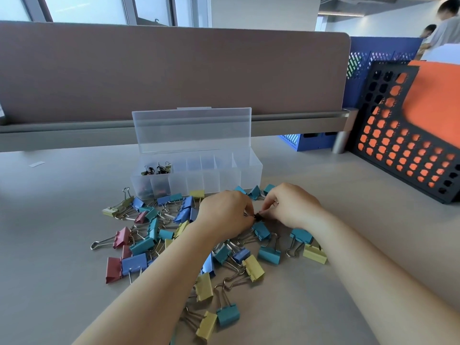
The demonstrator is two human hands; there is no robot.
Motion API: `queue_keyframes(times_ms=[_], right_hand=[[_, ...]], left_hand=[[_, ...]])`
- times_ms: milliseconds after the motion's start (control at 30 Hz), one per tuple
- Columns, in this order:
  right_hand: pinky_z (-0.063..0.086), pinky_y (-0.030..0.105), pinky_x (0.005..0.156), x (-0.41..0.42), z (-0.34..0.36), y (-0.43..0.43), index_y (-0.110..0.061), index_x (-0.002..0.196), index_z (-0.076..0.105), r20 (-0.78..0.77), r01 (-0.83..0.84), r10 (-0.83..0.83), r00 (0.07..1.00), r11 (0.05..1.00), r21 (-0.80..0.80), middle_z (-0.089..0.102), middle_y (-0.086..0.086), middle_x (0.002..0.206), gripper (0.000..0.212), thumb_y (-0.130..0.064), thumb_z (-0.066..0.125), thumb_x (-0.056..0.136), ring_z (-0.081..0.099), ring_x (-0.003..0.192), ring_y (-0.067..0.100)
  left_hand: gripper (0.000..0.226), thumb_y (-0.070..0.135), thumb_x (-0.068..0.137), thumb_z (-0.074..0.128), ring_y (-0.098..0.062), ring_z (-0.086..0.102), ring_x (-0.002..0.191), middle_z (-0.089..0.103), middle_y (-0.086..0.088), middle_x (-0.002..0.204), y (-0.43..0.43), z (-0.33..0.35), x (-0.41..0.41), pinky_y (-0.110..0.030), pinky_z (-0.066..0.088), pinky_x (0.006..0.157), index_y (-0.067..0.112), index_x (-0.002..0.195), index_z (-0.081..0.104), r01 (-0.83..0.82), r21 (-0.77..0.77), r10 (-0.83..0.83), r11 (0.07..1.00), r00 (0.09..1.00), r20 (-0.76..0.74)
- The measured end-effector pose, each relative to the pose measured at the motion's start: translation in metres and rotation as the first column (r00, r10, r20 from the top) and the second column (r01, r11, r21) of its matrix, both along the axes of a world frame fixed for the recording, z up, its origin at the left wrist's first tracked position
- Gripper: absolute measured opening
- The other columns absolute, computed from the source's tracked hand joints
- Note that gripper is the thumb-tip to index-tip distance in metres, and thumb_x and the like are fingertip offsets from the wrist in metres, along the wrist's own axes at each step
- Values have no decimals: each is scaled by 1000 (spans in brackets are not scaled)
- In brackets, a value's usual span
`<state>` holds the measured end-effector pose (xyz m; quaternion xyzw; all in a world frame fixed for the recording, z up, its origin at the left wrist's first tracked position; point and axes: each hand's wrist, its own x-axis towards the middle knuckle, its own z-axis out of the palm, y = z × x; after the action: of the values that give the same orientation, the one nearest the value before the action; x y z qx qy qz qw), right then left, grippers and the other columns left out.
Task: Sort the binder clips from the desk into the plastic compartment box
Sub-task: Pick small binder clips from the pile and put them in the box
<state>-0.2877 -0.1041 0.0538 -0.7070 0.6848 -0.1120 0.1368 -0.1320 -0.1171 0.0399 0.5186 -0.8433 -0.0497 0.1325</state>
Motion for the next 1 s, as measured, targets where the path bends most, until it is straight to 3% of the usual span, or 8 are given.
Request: queue_keyframes(times_ms=[167,367,467,533,633,700,767,1000], right_hand=[[51,35,87,-4,6,4,-27,110,71,39,-71,68,997,993,97,64,-5,111,25,-26,70,84,57,99,18],[38,24,59,3,5,3,-32,96,69,-80,-62,64,995,998,28,56,-10,89,12,-28,69,85,53,87,16],[39,26,62,1,4,3,-28,86,65,-13,-50,50,999,999,-18,50,-13,78,5,-25,69,85,52,84,16],[39,26,64,1,3,1,-16,84,67,232,-10,15,973,1000,-19,52,-7,72,10,-26,71,84,51,74,17],[30,23,49,2,7,-1,-12,77,60,740,72,-138,658,990,120,43,2,69,18,-25,63,89,36,52,13],[19,14,36,3,13,-4,-14,72,50,927,-2,-269,262,960,280,42,1,65,19,-20,53,90,29,41,8],[16,11,28,10,19,-3,-12,70,46,913,-136,-402,-65,910,391,44,3,60,19,-18,43,88,29,36,6],[19,12,26,61,38,-26,-6,75,49,859,-223,-461,-223,882,415,44,6,64,31,-29,41,95,36,36,8]], left_hand=[[22,34,90,52,-13,53,79,63,8,94,-1,-2,0,-25,40,59,35,106,67,-8,-33,9,999,999,41],[23,37,93,48,-15,56,81,65,5,97,-4,-6,1,-25,39,58,32,109,65,17,-97,-8,995,996,87],[15,32,92,50,-11,51,68,59,7,80,-3,0,1,-24,38,56,24,96,63,5,40,0,999,992,-130],[15,24,93,47,-11,43,58,50,5,68,-3,10,2,-24,34,52,18,80,53,16,212,59,977,937,-344],[21,13,91,36,-13,28,50,39,0,61,2,25,8,-23,22,46,15,70,38,249,568,372,785,543,-753],[16,12,86,30,-13,25,48,37,-1,59,5,32,14,-19,17,41,15,72,36,516,574,546,636,224,-807],[12,12,78,29,-11,27,45,36,-2,60,9,36,21,-14,19,38,14,71,39,663,487,625,568,37,-780],[28,27,90,45,-8,39,44,42,0,62,-8,46,82,-11,27,32,10,69,49,675,452,761,583,-260,-594]])
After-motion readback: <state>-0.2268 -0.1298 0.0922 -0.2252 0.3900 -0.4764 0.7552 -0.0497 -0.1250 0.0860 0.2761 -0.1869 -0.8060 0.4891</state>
